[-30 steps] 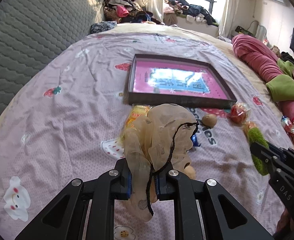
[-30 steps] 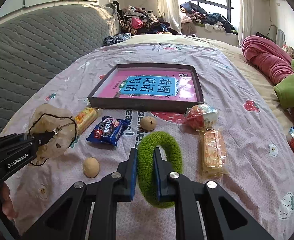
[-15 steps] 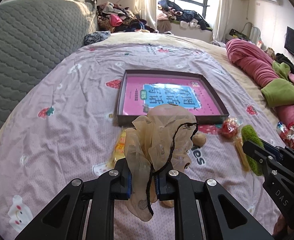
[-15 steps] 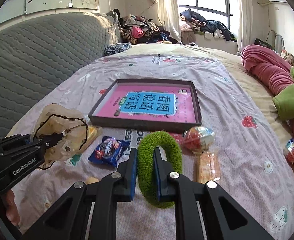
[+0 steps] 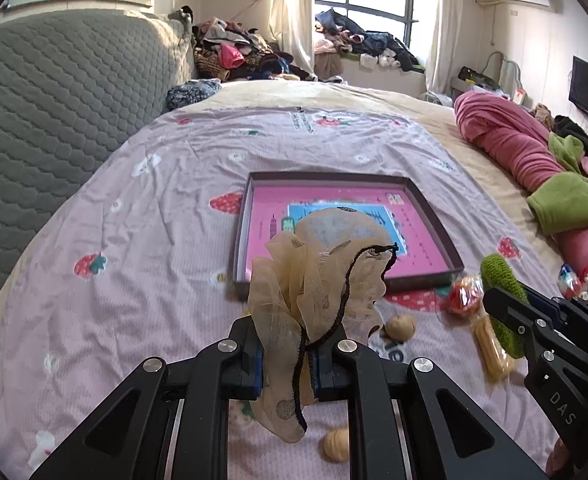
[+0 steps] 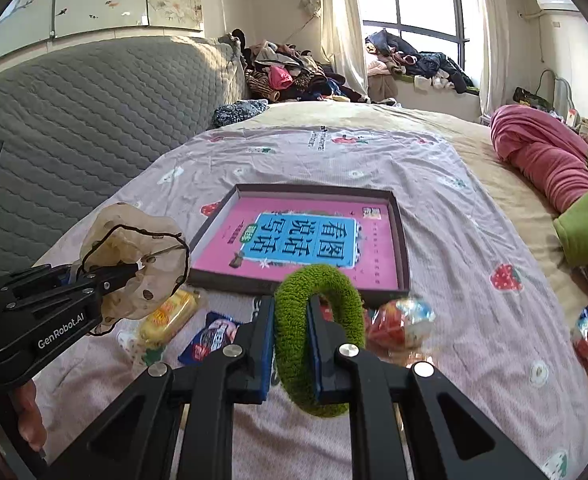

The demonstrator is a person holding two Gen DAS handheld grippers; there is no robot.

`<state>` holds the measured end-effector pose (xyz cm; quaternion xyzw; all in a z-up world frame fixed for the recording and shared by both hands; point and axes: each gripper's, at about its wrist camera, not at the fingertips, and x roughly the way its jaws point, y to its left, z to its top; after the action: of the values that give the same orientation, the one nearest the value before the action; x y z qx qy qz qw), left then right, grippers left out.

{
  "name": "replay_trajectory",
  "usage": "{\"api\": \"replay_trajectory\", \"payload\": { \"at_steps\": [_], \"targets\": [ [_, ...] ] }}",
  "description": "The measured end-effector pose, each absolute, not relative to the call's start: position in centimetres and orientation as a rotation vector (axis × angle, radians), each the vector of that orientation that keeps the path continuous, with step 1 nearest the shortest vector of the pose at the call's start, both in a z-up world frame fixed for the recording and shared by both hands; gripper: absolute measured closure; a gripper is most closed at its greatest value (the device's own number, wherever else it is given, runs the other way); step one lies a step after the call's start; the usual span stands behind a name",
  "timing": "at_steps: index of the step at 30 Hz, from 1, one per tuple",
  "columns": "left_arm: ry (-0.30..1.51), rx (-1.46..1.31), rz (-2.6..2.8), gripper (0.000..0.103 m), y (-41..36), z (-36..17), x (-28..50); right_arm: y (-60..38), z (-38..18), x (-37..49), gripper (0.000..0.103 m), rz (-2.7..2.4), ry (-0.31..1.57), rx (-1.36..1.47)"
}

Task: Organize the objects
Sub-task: 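Carry scrunchie in left tool over tray while right tool carries ring there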

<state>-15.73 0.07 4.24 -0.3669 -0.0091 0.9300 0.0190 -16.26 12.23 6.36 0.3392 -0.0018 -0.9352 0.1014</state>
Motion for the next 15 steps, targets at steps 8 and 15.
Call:
{"api": "replay_trajectory", "payload": {
  "at_steps": [8, 15],
  "targets": [
    [-0.019, -1.072, 2.91, 0.087, 0.7, 6.0, -19.3, 12.0, 7.8, -19.6, 0.088, -2.774, 0.011, 0.944],
    [-0.026, -1.061, 2.913, 0.087, 0.9, 6.3, -22.7, 12.1, 8.7, -22.6, 0.088, -2.784, -0.005, 0.893]
  ]
}}
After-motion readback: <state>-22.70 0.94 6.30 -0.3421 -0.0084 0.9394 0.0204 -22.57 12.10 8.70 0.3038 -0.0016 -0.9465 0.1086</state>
